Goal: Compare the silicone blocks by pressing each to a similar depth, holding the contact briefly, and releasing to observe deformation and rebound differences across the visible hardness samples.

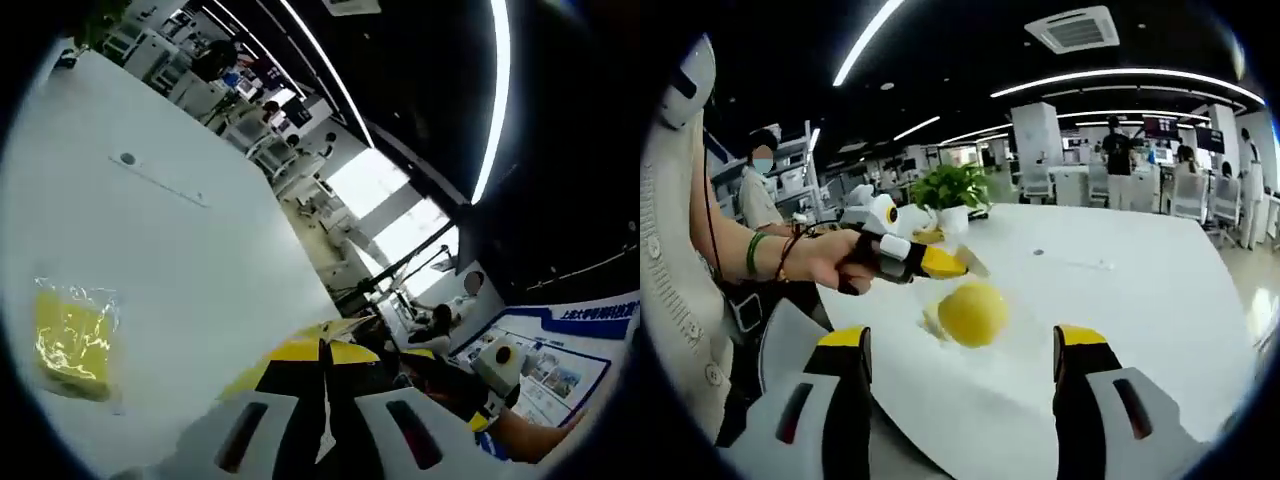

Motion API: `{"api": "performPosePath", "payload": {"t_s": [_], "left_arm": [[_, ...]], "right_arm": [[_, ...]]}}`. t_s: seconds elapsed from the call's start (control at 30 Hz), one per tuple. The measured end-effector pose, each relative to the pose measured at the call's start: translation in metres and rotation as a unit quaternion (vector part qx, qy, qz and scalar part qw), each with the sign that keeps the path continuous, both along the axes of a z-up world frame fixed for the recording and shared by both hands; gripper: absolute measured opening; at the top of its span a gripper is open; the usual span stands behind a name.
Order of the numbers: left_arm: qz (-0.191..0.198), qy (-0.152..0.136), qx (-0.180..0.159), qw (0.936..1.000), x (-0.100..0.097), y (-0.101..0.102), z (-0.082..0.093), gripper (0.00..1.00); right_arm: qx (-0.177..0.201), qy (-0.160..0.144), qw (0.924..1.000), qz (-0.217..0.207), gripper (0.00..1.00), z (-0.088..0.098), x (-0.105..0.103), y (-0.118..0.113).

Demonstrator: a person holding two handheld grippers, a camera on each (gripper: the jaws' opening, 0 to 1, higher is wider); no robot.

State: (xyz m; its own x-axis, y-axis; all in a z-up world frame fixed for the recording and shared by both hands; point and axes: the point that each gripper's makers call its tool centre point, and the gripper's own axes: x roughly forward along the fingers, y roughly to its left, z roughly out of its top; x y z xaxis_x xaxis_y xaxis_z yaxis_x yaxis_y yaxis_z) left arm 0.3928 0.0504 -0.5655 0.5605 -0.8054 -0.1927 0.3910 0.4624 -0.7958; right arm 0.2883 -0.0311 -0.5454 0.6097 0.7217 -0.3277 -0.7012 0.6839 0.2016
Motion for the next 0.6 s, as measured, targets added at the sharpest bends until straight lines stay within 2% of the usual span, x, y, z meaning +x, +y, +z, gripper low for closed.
{"api": "performPosePath", "payload": {"t_s": [0.13,0.23,0.27,0.3,0.4,0.5,0.6], "left_arm": [[0.001,0.031,-0.012,0.9995,0.007,-0.017,-0.020,0.00],[0.020,0.066,-0.049,0.9964,0.017,-0.021,-0.032,0.00],[0.041,0.084,-0.063,0.9936,0.024,-0.018,-0.039,0.00],[0.042,0.091,-0.067,0.9927,0.026,-0.018,-0.045,0.00],[0.077,0.108,-0.066,0.9890,0.038,-0.006,-0.062,0.00],[0.123,0.136,-0.079,0.9799,0.050,0.011,-0.082,0.00],[0.143,0.156,-0.085,0.9736,0.054,0.019,-0.095,0.00]], "right_arm": [[0.016,0.031,0.9991,-0.023,0.67,-0.018,-0.014,-0.016],[0.012,0.047,0.9984,-0.027,0.66,-0.028,-0.017,-0.022],[0.012,0.050,0.9983,-0.029,0.66,-0.030,-0.017,-0.024],[0.011,0.052,0.9981,-0.031,0.65,-0.031,-0.016,-0.025],[0.015,0.054,0.9976,-0.039,0.65,-0.030,-0.012,-0.029],[0.016,0.060,0.9972,-0.042,0.64,-0.032,-0.008,-0.030],[0.011,0.066,0.9971,-0.037,0.62,-0.034,-0.008,-0.028]]}}
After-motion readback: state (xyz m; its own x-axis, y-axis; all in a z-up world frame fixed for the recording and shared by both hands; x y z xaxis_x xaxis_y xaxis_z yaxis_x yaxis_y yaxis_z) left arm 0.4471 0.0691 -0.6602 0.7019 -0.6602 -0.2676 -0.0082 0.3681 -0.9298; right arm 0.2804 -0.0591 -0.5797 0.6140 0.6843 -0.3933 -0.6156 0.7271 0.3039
